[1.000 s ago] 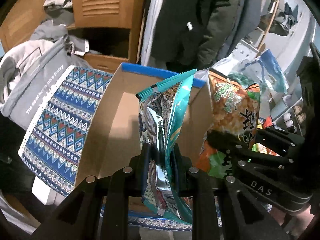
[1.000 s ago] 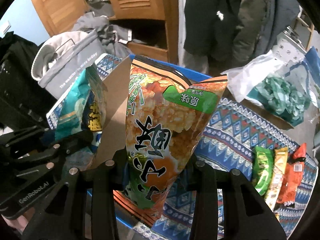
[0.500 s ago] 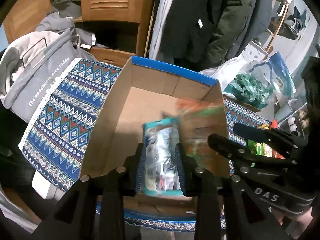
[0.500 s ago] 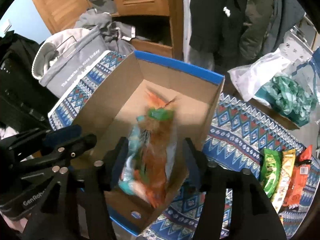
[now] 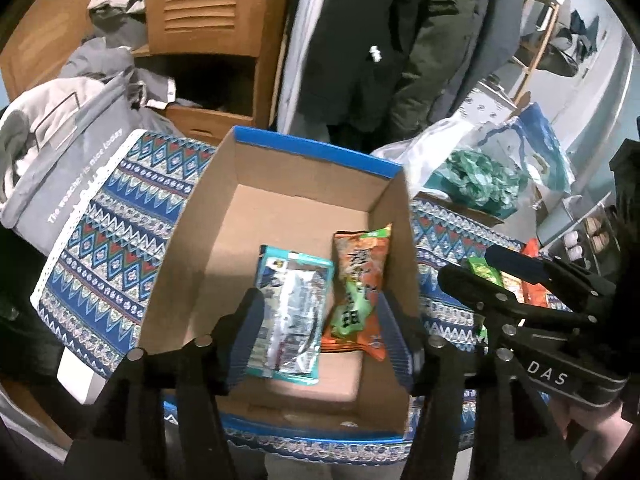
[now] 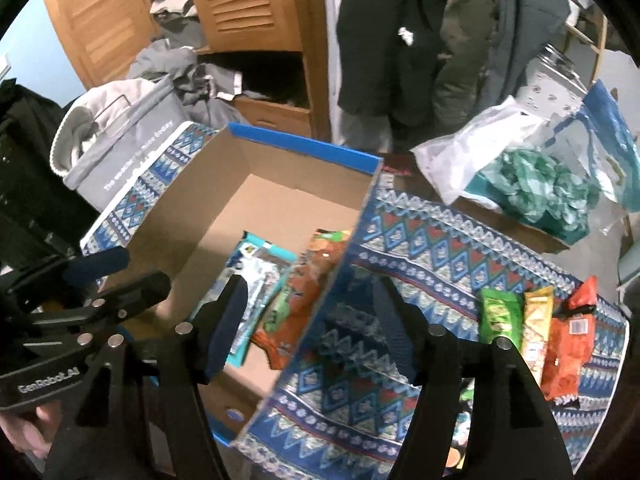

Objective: Organize snacks
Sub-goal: 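Lower both bags into the box and open both tools, then reach both tools back to the snack pile, then grasp the black bag with the right tool while the left tool grasps a yellow bar packet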

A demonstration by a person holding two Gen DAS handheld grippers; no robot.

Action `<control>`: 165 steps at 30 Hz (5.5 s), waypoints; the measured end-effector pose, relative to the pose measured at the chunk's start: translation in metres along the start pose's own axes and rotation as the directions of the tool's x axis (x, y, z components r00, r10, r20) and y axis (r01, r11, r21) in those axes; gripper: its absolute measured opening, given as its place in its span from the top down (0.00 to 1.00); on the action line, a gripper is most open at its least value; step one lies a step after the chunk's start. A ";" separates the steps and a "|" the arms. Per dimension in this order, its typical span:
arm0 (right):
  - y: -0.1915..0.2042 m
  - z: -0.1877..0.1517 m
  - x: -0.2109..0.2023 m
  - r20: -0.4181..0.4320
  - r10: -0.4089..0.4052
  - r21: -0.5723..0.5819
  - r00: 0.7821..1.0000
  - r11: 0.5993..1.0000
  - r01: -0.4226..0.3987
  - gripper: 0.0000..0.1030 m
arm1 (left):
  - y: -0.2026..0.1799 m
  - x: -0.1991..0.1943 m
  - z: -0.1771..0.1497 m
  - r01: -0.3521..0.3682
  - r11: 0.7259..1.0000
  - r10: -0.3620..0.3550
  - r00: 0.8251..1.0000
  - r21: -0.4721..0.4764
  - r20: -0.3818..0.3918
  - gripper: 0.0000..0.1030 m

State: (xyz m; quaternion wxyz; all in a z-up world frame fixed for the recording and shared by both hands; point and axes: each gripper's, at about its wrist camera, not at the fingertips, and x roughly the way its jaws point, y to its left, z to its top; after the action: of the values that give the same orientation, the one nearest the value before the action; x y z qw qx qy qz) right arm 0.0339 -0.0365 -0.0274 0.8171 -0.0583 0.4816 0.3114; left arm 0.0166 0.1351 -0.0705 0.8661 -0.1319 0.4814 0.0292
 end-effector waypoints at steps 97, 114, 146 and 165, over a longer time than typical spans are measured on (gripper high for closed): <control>-0.243 -0.255 -0.011 -0.324 -0.262 0.480 0.909 0.782 0.397 0.45 | -0.244 0.141 -0.122 0.146 0.938 -0.023 0.931 0.313 -0.365 0.30; -0.255 -0.240 -0.057 -0.221 -0.280 0.498 0.934 0.791 0.355 0.51 | -0.256 0.146 -0.101 0.182 0.960 -0.090 0.919 0.211 -0.384 0.26; -0.298 -0.183 -0.046 -0.166 -0.282 0.395 0.945 0.859 0.325 0.51 | -0.301 0.211 -0.071 0.147 0.989 -0.122 0.890 0.024 -0.440 0.12; -0.292 -0.193 -0.041 -0.164 -0.245 0.421 0.955 0.859 0.293 0.50 | -0.319 0.223 -0.077 0.196 0.978 -0.149 0.888 0.065 -0.435 0.67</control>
State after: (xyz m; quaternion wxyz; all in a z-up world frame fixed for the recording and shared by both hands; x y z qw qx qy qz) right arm 0.0397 -0.3651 -0.1556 0.8179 0.0450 0.5688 0.0736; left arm 0.1287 -0.2094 -0.2327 0.7441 -0.1309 0.6468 -0.1035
